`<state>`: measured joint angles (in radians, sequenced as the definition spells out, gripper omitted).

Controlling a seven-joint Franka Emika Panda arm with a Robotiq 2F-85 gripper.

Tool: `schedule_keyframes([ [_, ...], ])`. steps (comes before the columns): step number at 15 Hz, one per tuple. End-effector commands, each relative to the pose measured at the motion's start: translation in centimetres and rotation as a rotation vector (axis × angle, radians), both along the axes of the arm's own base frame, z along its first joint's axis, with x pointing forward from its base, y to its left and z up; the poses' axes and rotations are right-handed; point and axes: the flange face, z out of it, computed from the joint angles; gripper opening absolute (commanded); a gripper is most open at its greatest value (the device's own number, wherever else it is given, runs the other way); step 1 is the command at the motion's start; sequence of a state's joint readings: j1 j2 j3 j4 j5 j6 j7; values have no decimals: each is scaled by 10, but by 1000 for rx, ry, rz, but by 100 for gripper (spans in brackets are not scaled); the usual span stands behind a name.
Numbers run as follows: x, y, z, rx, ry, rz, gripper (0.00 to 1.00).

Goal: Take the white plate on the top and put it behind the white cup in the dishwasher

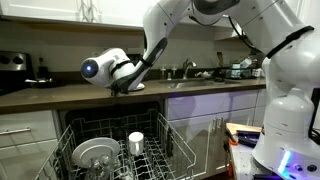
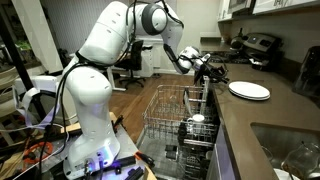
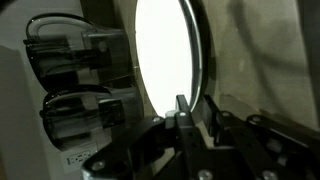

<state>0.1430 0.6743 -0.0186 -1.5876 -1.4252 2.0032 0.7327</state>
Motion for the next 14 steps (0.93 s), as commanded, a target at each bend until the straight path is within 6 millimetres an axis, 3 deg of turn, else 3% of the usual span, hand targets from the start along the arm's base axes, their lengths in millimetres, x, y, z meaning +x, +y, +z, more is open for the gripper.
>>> schedule_keyframes([
  [1,-1,-9,5,1,-4,35,49],
  [4,0,-15,4,3,-3,42,69],
  [7,0,-21,4,-7,-5,54,70],
  [8,1,-22,5,-12,-7,56,67],
  [9,1,-23,4,-13,-6,56,49],
  [14,1,-23,4,-15,-6,54,16],
])
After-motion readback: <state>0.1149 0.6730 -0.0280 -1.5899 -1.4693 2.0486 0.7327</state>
